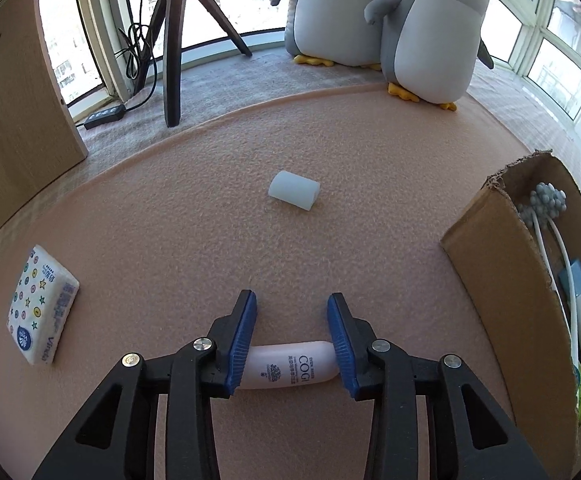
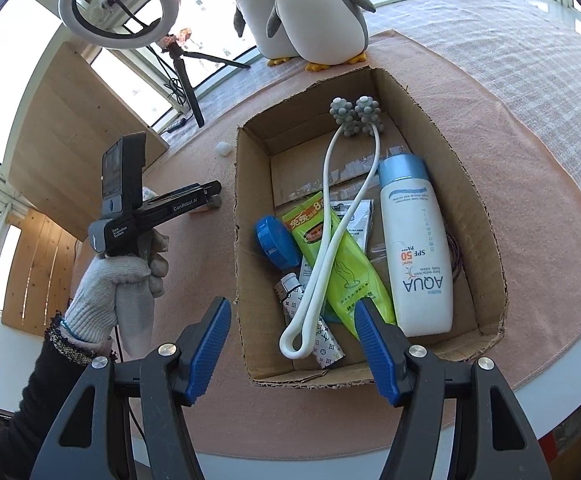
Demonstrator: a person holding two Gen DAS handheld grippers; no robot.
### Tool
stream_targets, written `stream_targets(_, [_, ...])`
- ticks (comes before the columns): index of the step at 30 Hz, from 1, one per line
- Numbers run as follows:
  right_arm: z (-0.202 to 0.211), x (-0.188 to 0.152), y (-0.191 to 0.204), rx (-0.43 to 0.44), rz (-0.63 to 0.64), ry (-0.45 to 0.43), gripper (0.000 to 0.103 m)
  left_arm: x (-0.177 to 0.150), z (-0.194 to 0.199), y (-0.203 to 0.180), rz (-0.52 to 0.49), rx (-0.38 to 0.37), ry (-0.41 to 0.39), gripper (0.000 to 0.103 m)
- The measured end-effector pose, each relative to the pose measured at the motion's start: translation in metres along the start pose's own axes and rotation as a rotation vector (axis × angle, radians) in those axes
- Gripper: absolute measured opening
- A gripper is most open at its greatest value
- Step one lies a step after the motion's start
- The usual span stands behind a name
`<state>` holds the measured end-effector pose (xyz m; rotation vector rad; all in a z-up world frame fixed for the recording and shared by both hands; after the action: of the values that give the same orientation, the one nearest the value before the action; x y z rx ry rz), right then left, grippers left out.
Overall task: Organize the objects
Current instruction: 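Move the left gripper to the small white lotion bottle, then move the right gripper to the white cap and close on it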
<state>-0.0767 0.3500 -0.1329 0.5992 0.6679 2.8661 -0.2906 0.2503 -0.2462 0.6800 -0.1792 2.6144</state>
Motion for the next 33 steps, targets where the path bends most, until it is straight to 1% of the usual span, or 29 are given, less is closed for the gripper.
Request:
stream_targets(6, [-0.007, -0.001, 0.027, 0.017, 0.044, 0.008, 0.060, -0.036, 0.024, 0.007, -0.004, -0.019, -0.019, 0.040])
stream_targets(11, [-0.013, -0.001, 0.048, 0.034, 0.083, 0.010, 0.060, -0.059, 0.043, 0.015, -0.013, -0.032, -0.017, 0.040])
stream_targets(13, [-0.015, 0.002, 0.057, 0.045, 0.106, 0.005, 0.060, -0.064, 0.050, 0.021, 0.004, -0.043, -0.018, 0.040])
stream_targets(15, [-0.016, 0.010, 0.068, 0.070, 0.123, -0.005, 0.060, -0.068, 0.059, 0.030, 0.036, -0.052, -0.035, 0.040])
stream_targets(18, [-0.014, 0.030, 0.088, 0.113, 0.143, -0.049, 0.060, -0.071, 0.078, 0.048, 0.084, -0.049, -0.076, 0.040])
stream_targets(20, [-0.017, 0.044, 0.105, 0.133, 0.185, -0.063, 0.061, -0.075, 0.092, 0.061, 0.124, -0.056, -0.098, 0.040])
stream_targets(22, [-0.023, 0.060, 0.119, 0.126, 0.220, -0.078, 0.061, -0.081, 0.103, 0.069, 0.151, -0.063, -0.109, 0.040])
stream_targets(24, [-0.032, 0.074, 0.136, 0.150, 0.255, -0.089, 0.063, -0.090, 0.112, 0.073, 0.158, -0.066, -0.111, 0.040])
stream_targets(26, [-0.045, 0.088, 0.148, 0.143, 0.275, -0.086, 0.064, -0.098, 0.119, 0.076, 0.160, -0.067, -0.107, 0.040])
stream_targets(28, [-0.061, 0.100, 0.161, 0.168, 0.291, -0.057, 0.064, -0.106, 0.125, 0.078, 0.169, -0.074, -0.106, 0.040])
stream_targets(33, [-0.109, 0.137, 0.169, 0.076, 0.293, -0.006, 0.064, -0.123, 0.139, 0.084, 0.215, -0.090, -0.115, 0.040])
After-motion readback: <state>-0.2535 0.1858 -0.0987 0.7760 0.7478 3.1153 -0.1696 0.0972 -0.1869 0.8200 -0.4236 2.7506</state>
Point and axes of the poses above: each gripper's, at about its wrist camera, not at the fingertips, and z roughly against the way its jaws point, y to its left, x to its top, the point moved 10 cm from there along -z, roughly the way its jaws point, and after that the axes turned 1 degree about -z, right-handed, at the moved point
